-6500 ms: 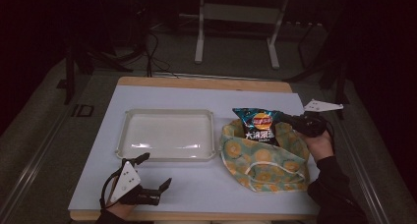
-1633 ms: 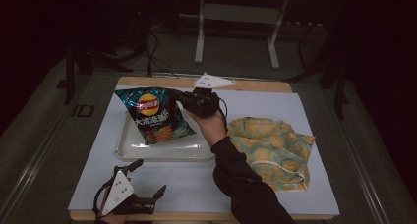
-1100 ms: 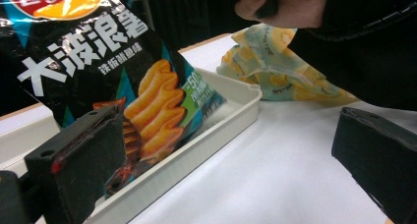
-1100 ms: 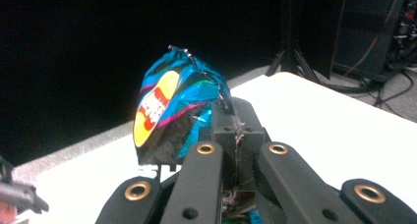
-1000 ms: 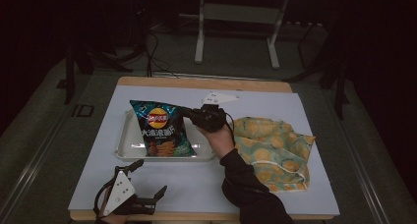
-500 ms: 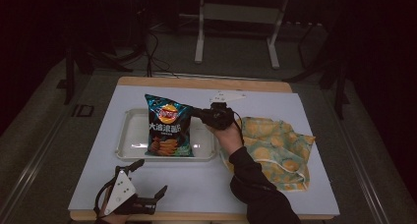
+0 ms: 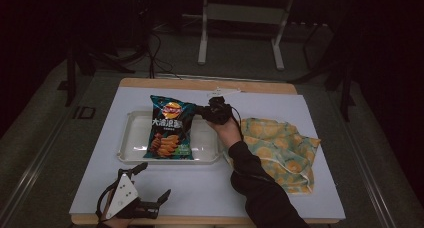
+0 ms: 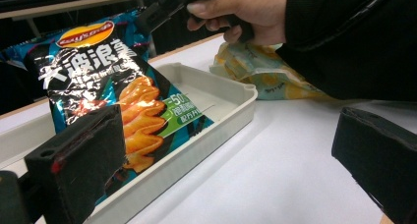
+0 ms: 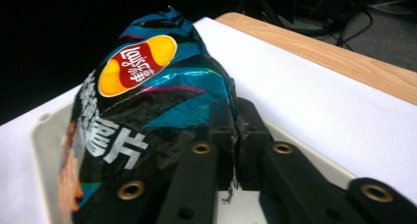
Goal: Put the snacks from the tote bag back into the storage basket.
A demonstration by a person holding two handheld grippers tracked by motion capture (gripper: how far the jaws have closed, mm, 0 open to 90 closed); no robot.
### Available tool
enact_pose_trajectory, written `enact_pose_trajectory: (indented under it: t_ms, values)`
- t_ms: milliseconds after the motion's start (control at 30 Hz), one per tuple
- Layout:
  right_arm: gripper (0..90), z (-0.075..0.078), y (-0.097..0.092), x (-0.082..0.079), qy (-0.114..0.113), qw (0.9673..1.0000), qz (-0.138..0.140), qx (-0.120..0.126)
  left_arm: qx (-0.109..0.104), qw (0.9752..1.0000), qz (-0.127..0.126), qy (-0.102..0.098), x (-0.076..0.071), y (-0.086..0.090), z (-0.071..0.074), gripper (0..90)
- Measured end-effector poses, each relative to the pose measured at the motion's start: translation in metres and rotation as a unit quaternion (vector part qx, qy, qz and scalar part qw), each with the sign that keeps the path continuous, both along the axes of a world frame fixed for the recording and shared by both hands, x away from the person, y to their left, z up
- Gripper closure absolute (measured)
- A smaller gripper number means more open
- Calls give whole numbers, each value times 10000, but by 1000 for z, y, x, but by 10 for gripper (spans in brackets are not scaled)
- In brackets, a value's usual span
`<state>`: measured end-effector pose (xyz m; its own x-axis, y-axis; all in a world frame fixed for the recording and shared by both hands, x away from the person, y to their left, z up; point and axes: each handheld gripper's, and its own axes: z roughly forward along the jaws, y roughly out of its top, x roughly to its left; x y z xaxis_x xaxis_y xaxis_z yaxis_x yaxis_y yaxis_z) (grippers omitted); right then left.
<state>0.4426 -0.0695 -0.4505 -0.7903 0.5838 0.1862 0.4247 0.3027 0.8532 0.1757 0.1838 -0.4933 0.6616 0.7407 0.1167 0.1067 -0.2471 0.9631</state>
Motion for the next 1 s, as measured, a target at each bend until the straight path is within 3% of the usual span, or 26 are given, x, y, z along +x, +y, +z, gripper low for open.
enact_pose_trajectory:
  t_ms: [233,400,600,667,800,1000]
  values:
    - [726,-8,1,10,-8,9994,-265,-241,4,10000,-4,14,0,0,0,2]
    - [532,3,-5,9,-115,9990,-392,-179,19,10000,-13,22,1,-1,0,2]
    - [363,18,-13,0,-112,9994,-162,-275,22,10000,5,23,1,-1,0,2]
    - [291,21,-16,-3,-5,9997,-50,-219,22,10000,12,21,1,-1,0,2]
    - [164,28,-25,-10,-1,9998,120,-157,48,10000,20,19,1,-1,0,2]
    - [140,43,-46,-25,-284,9995,71,-108,100,9999,34,40,2,-2,-1,2]
